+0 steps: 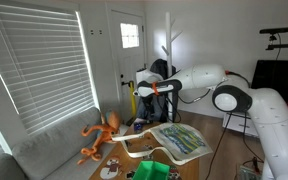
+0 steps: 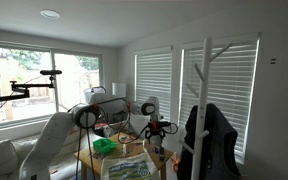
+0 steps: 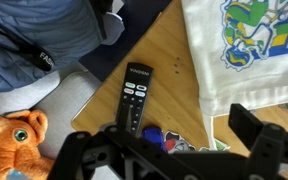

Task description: Pick up the blue toy car and put it in then green storage box

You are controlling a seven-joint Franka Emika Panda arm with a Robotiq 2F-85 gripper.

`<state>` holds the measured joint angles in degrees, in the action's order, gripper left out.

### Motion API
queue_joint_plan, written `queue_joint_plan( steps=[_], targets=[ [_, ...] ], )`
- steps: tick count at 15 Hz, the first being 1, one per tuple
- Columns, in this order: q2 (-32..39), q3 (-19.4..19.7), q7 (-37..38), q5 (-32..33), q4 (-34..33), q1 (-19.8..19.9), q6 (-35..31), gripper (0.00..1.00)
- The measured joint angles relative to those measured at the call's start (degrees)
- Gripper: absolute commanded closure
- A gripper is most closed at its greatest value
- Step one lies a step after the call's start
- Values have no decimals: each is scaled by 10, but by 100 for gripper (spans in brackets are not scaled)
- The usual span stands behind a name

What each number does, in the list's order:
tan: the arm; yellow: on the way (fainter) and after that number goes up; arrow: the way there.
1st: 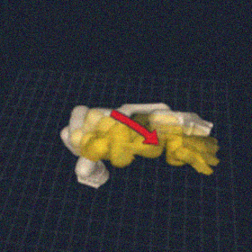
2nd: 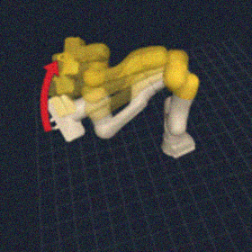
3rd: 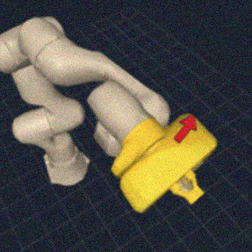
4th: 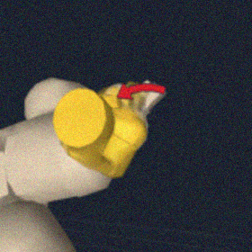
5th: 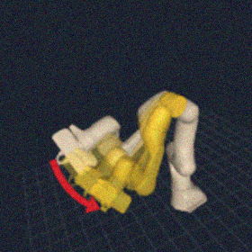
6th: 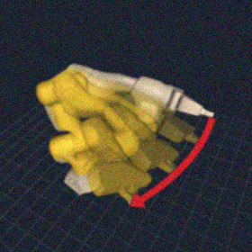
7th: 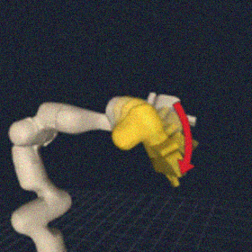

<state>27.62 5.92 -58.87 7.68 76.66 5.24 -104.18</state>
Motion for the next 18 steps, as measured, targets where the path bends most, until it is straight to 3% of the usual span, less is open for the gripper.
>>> queue_joint_plan(
  steps=[6,12,16,18],
  targets=[
    [59,-30,-86,11,-67,9,1,0],
    [85,-38,-50,10,-66,10,-7,0],
    [109,-48,-29,11,-64,3,-65,0],
    [112,-51,-26,11,-63,-2,-92,7]
  ],
)
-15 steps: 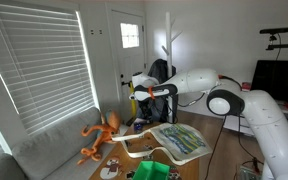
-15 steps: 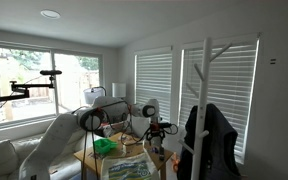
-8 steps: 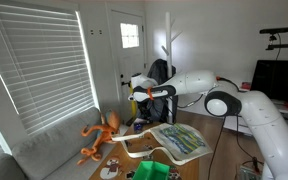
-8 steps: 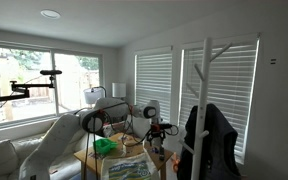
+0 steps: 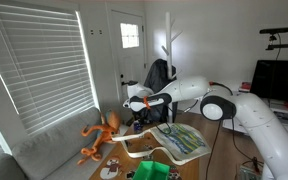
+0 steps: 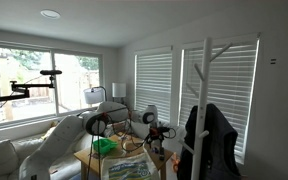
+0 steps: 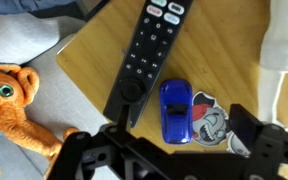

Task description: Pick up the blue toy car and put it in then green storage box

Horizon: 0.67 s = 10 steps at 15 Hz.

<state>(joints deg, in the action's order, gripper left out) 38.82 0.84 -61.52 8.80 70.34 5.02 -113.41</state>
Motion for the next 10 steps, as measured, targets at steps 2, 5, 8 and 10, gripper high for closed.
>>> queue_joint_plan(
  steps=[2,5,8,10],
  targets=[
    [0,-3,0,0,0,-6,-8,10],
    [2,-10,0,0,0,-8,-7,12],
    [7,-14,0,-1,0,-8,-6,17],
    [10,-14,0,-1,0,-6,-6,26]
  ],
)
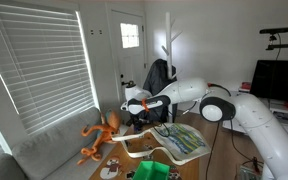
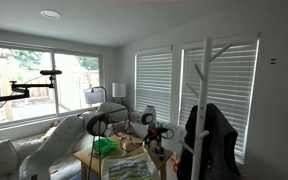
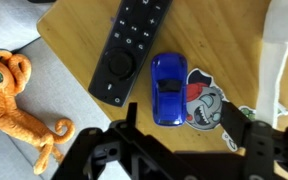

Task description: Pick up the blue toy car and put it in then green storage box

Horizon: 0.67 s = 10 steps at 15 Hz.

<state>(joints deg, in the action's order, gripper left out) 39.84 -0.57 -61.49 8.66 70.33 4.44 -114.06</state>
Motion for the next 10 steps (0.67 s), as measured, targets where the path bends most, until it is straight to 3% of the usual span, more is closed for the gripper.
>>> queue_joint_plan(
  steps=[4,5,7,10],
  targets=[
    [5,0,0,-2,0,6,0,57],
    [5,0,0,-3,0,8,0,73],
    [5,0,0,-3,0,10,0,86],
    [5,0,0,-4,0,11,2,90]
  ],
)
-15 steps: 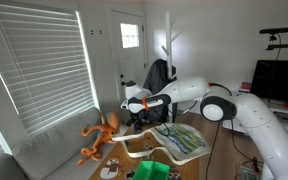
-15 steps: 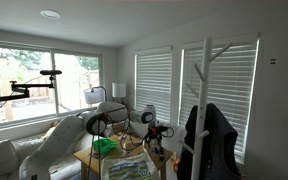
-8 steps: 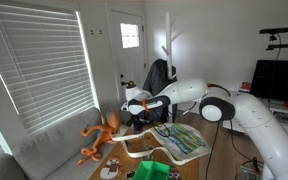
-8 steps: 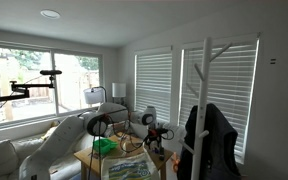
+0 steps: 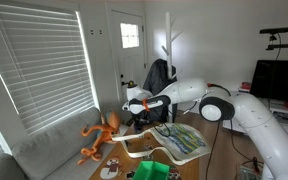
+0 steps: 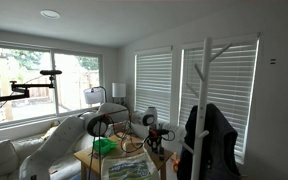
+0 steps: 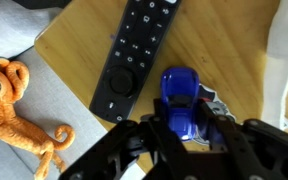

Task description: Pick up the blue toy car and put it in then green storage box

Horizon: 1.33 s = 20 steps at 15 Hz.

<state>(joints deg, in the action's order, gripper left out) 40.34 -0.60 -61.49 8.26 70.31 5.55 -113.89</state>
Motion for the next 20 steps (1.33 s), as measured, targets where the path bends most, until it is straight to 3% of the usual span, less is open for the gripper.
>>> queue_joint_plan(
  steps=[7,10,16,20],
  targets=[
    [-33,-3,-5,21,10,-19,-27,90],
    [-88,-19,-40,34,54,-40,-38,90],
    [-180,-67,-147,-13,185,-39,-37,90],
    [-254,-66,-44,-20,297,-49,-52,90]
  ],
)
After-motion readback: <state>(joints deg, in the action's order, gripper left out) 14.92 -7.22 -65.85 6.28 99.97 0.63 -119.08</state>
